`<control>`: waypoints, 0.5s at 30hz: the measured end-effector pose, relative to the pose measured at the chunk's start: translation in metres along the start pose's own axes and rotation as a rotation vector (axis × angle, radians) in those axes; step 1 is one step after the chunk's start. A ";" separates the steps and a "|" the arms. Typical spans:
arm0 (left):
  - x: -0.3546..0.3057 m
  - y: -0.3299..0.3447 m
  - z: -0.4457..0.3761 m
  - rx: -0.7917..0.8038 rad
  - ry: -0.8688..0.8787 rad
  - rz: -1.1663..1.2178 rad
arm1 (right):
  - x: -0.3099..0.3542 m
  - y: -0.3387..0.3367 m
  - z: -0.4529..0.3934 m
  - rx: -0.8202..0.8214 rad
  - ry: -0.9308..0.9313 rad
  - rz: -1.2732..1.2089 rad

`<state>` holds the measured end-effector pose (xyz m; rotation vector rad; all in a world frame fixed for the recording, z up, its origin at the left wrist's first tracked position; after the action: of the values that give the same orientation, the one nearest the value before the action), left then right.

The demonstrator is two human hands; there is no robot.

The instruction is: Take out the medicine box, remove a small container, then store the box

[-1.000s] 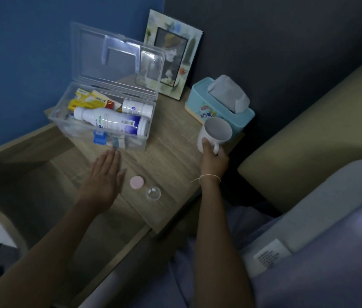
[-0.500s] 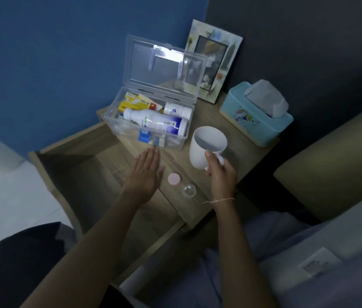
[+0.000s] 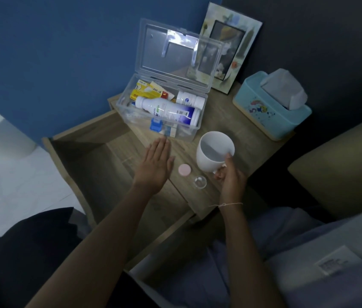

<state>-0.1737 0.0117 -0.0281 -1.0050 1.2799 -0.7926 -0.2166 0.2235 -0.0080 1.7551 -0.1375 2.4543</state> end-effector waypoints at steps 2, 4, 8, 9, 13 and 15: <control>0.000 0.000 0.000 -0.026 0.005 -0.001 | -0.002 0.000 0.003 -0.017 -0.003 0.008; 0.000 -0.003 0.001 -0.064 0.002 0.014 | -0.003 0.002 0.007 -0.013 -0.020 0.036; -0.003 -0.012 0.004 -0.139 0.005 -0.015 | 0.001 -0.004 0.007 -0.048 -0.036 0.047; -0.004 -0.014 0.005 -0.153 0.008 -0.017 | 0.004 -0.007 0.006 -0.062 -0.041 0.043; -0.005 -0.024 0.005 -0.192 0.046 -0.028 | 0.023 -0.011 0.006 -0.106 -0.150 0.120; -0.004 -0.026 0.003 -0.171 0.059 -0.041 | 0.033 -0.013 0.009 -0.140 -0.215 0.168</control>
<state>-0.1699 0.0056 -0.0023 -1.1542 1.3995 -0.7584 -0.2167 0.2366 0.0262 2.0131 -0.4831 2.2888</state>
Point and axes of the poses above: each hand's wrist, its own z-axis away from the middle knuckle, its own y-axis out of the palm, x = y × z, the point moved 9 cm from there along -z, towards the middle knuckle, and after that the axes turned 3 degrees about y, right-handed, at the moved point
